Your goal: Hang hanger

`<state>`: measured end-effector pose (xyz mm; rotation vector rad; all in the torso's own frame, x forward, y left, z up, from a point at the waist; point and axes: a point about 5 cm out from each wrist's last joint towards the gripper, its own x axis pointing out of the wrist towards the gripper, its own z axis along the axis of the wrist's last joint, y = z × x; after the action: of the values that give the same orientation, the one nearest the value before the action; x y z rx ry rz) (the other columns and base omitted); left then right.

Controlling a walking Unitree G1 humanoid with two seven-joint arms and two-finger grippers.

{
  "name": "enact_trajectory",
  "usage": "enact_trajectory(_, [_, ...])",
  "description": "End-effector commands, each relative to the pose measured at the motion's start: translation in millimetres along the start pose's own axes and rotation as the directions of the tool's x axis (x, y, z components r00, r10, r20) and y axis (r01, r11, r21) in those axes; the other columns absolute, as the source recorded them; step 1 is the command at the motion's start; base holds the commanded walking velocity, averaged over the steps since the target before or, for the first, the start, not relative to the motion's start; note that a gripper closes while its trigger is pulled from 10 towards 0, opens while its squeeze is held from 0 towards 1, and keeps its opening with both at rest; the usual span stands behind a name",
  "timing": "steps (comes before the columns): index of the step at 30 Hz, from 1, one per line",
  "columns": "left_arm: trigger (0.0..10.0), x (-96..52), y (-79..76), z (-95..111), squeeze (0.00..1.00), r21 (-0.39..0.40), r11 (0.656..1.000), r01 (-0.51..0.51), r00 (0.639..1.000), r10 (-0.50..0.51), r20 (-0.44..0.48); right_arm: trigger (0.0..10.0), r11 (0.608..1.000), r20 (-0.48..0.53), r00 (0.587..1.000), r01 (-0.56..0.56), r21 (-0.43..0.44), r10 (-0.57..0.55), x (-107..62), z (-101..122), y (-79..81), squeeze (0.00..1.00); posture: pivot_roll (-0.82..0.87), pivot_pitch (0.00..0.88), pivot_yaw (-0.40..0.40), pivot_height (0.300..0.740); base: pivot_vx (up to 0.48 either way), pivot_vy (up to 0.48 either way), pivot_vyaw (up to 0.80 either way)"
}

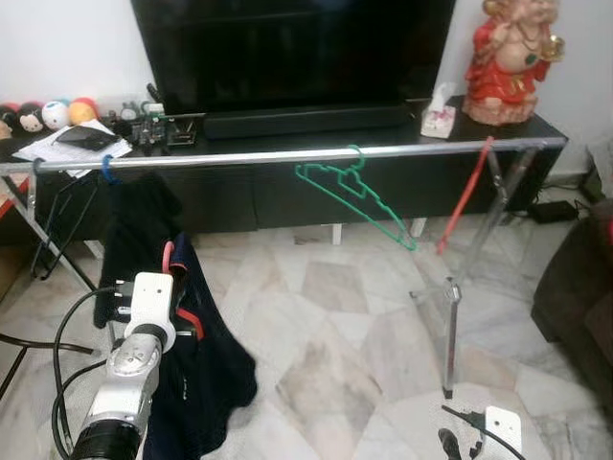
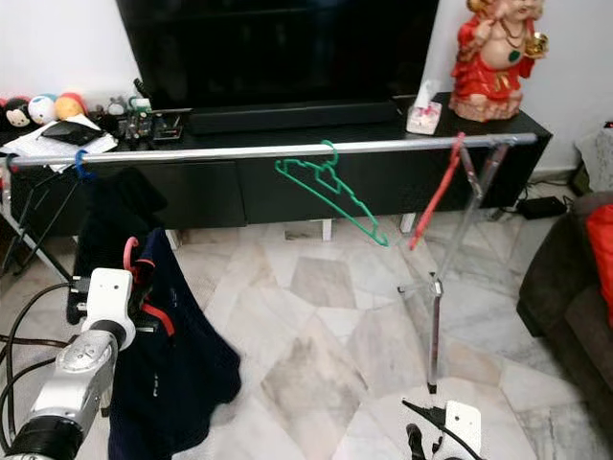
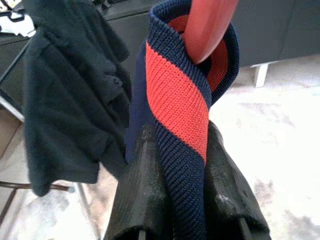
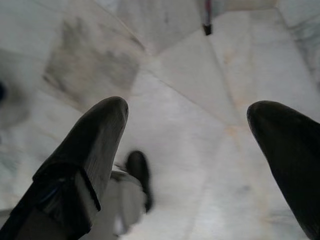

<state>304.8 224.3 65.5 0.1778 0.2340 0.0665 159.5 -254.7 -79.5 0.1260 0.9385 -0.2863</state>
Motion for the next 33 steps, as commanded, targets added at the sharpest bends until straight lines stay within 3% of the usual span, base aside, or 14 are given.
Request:
enact_trajectory(1, [10.0,1.2,4.8,13,0.0,0.023,1.0,-0.013,0.998,0.011,0.064,10.0,1.0,0.007,1.0,-0.004,-0.013,0.004,0.9,4,1.7,0.0,-0.1,0.0,0.018,0.74,0.0,-0.439,0.0])
enact_trajectory(10, [10.0,2.4,-1.9,14,0.0,0.011,1.0,-0.001,0.998,0.0,0.064,10.0,0.999,0.001,1.0,-0.002,-0.032,0.002,0.6,2,1.1,0.0,-0.11,0.0,0.02,0.74,0.0,-0.435,0.0])
enact_trajectory(33, [10.0,-4.2,18.8,9,0.0,0.02,0.999,-0.041,0.997,0.039,0.067,10.0,1.0,0.003,1.0,-0.016,-0.026,0.016,0.4,2,1.0,0.0,-0.11,0.0,0.015,0.74,0.022,0.0,0.0])
